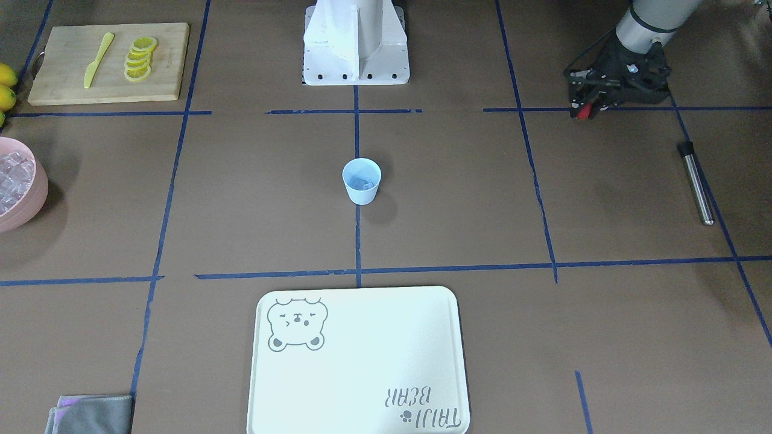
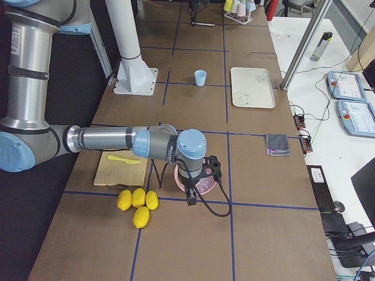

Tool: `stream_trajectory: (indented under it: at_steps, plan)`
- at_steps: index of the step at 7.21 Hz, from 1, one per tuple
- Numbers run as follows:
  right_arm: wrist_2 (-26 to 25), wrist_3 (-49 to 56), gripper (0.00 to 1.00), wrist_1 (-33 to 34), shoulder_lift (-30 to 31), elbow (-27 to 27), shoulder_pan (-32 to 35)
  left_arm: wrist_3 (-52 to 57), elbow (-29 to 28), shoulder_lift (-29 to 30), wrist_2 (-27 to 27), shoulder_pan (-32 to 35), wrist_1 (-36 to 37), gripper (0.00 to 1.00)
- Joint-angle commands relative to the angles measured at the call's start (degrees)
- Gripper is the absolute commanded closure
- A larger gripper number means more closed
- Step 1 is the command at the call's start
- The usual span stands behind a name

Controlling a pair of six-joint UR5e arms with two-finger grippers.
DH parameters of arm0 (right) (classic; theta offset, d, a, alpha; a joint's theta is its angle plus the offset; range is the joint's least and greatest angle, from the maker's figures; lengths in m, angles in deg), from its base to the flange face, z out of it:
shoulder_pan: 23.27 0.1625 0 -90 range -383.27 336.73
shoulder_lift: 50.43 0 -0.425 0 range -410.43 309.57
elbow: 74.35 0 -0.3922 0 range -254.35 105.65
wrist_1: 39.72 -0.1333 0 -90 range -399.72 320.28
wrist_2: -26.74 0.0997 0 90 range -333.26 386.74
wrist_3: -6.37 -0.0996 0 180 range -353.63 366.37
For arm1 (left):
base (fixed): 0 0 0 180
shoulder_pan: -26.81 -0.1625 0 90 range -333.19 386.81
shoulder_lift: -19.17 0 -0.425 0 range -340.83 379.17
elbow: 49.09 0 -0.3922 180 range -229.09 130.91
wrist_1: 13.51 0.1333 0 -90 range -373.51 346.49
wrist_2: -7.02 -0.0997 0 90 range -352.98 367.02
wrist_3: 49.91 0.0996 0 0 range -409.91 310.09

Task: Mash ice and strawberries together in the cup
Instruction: 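Carry the strawberry with the left gripper over the light-blue cup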

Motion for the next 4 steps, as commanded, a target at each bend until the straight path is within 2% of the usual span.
stream_trajectory:
  at_steps: [1, 2, 4]
  plan:
    - [0.00, -0.08, 0.01, -0.02, -0.04, 0.00, 0.00, -0.34, -0.54, 15.61, -0.71, -1.46, 16.84, 0.98]
    - [0.00, -0.08, 0.01, 0.07, -0.04, 0.00, 0.00, -2.51, -2.91, 18.90, -0.97, -3.99, 17.25, 0.98]
    - [0.00, -0.08, 0.01, -0.02, -0.04, 0.00, 0.00, -12.96, -12.64, 31.09, -5.26, -9.36, 16.81, 0.98]
